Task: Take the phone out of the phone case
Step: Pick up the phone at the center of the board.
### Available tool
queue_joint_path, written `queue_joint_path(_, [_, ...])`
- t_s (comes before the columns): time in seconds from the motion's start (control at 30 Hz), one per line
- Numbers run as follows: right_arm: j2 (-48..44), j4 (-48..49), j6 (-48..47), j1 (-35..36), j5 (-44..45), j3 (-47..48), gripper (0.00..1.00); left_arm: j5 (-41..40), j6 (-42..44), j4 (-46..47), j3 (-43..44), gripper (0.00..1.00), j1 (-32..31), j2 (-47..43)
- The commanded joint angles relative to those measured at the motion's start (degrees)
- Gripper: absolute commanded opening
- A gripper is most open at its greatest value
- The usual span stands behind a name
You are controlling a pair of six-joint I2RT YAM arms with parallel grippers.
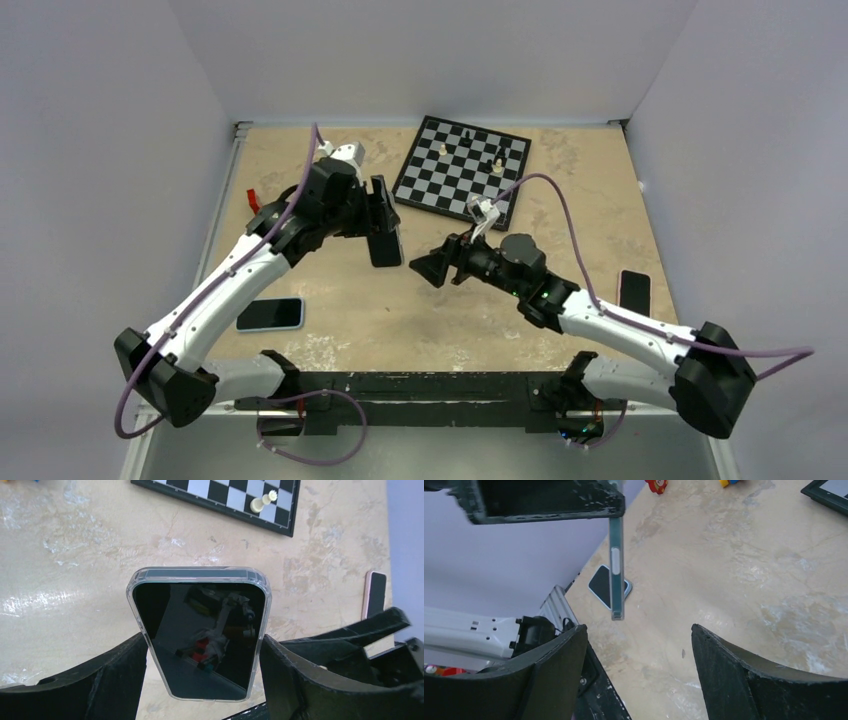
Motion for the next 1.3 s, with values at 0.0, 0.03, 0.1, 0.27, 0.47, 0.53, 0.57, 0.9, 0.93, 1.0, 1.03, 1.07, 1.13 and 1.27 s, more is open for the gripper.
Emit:
queue_joint_path(0.0, [6.3,8.7,2.0,2.1,3.4,6.3,0.77,-1.6,-1.0,4.0,0.5,0.00,0.2,-3.8])
queue_joint_path(0.03, [8.0,8.9,1.9,2.5,2.8,7.6,0.75,-1.2,-1.2,4.0,0.5,0.00,0.2,-4.0])
queue_joint_path(0.1, [10.3,9.2,1.1,3.8,3.0,9.8,0.73,-0.8,-1.7,4.4,0.0,0.00,0.2,-4.4])
queue_joint_path(0.27, [13.6,9.1,0.7,5.0,5.3,12.7,0.69,0.0,-2.2,4.9,-0.5,0.00,0.2,-4.7])
queue_joint_path(0.47, [16.3,10.6,1.7,5.2,5.5,13.0,0.55,0.2,-3.0,5.5,-1.2,0.00,0.2,-5.1])
queue_joint_path(0.53, [16.9,11.9,2.5,5.3,5.0,12.4,0.54,0.3,-3.3,5.7,-1.2,0.00,0.3,-5.1])
queue_joint_path(0.57, [17.2,12.5,2.6,5.3,4.8,12.3,0.54,0.5,-3.4,6.0,-1.4,0.00,0.2,-5.1])
queue_joint_path(0.9, [18.3,12.3,3.5,5.6,4.0,11.9,0.16,3.8,-3.1,8.6,-2.1,0.05,0.2,-4.8])
queue_joint_path(0.93, [18.2,12.5,3.6,5.5,3.3,11.8,0.05,4.0,-2.8,9.1,-2.1,0.14,0.3,-5.0])
queue_joint_path(1.0, [17.5,13.7,4.4,5.5,2.0,10.6,0.00,4.0,-2.1,9.7,-2.1,0.51,0.3,-5.4])
queue_joint_path(1.03, [16.8,14.6,4.7,5.5,2.2,9.7,0.00,4.0,-1.5,9.9,-2.0,0.72,0.4,-5.8])
queue_joint_path(1.07, [15.9,15.2,4.6,5.4,2.4,8.9,0.00,4.0,-0.7,10.3,-2.0,0.95,0.5,-6.2])
queue_joint_path(1.13, [13.8,14.4,3.6,4.3,2.0,8.0,0.00,4.0,1.0,12.3,-2.5,1.00,0.9,-7.6])
queue_joint_path(1.27, [9.7,14.5,3.6,-1.6,-5.3,6.0,0.00,4.0,3.7,17.0,-5.5,1.00,1.5,-11.7])
